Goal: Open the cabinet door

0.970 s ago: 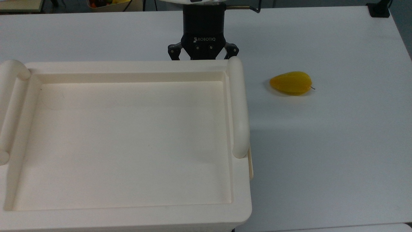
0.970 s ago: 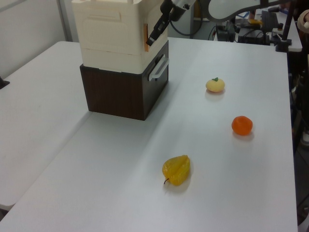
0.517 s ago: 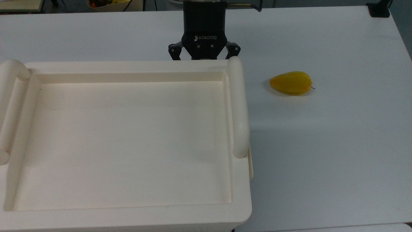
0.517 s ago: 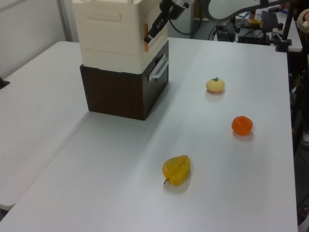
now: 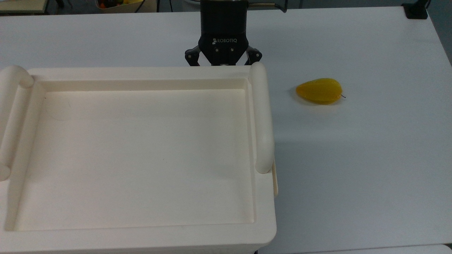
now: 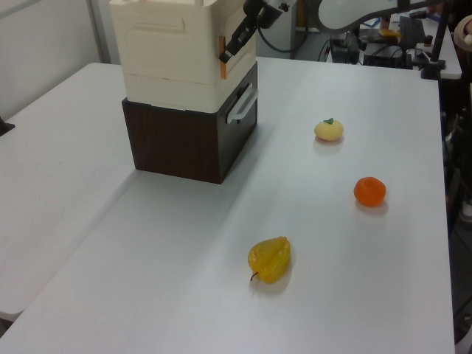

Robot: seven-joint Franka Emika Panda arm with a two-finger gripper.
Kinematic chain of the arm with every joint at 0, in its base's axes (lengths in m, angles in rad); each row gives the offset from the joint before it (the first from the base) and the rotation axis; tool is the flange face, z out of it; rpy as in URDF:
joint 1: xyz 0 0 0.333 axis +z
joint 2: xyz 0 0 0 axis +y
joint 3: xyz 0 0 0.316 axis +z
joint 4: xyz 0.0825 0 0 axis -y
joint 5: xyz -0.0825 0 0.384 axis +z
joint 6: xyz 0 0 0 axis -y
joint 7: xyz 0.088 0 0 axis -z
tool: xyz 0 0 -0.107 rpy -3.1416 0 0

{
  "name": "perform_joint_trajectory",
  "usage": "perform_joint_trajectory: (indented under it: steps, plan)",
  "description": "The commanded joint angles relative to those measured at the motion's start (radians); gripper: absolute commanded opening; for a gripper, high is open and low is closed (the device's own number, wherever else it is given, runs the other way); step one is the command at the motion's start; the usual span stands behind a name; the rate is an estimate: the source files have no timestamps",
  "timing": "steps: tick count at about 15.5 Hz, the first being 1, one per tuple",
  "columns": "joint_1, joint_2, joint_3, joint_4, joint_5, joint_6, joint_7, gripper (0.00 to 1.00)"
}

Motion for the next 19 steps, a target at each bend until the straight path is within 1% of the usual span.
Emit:
perform_joint_trajectory:
  steps: [1, 2, 6, 10, 11, 12, 13, 14, 15, 16, 17, 18, 19]
  plan:
    - [0.01, -0.01, -0.002, -0.021, -0.014, -0.032, 0.022, 0.14]
    - [0.012, -0.013, -0.002, -0.021, -0.014, -0.06, 0.022, 0.13]
    - [0.013, -0.033, -0.002, -0.021, -0.01, -0.158, 0.023, 0.12]
    - [0.016, -0.042, -0.001, -0.024, -0.003, -0.19, 0.025, 0.13]
    - [0.016, -0.044, -0.001, -0.025, -0.003, -0.198, 0.025, 0.15]
    - [0.016, -0.045, -0.001, -0.024, -0.002, -0.215, 0.023, 0.25]
    - [0.016, -0.049, -0.001, -0.022, -0.002, -0.242, 0.023, 0.31]
    - [0.015, -0.053, -0.001, -0.019, 0.0, -0.277, 0.023, 0.42]
    - [0.015, -0.062, -0.001, -0.018, 0.001, -0.313, 0.023, 0.48]
    - [0.015, -0.071, -0.001, -0.018, 0.004, -0.346, 0.023, 0.61]
    - [0.016, -0.079, 0.001, -0.016, 0.004, -0.38, 0.023, 0.65]
    - [0.015, -0.09, 0.002, -0.014, 0.007, -0.406, 0.023, 0.66]
    - [0.015, -0.099, 0.004, -0.007, 0.023, -0.431, 0.023, 0.81]
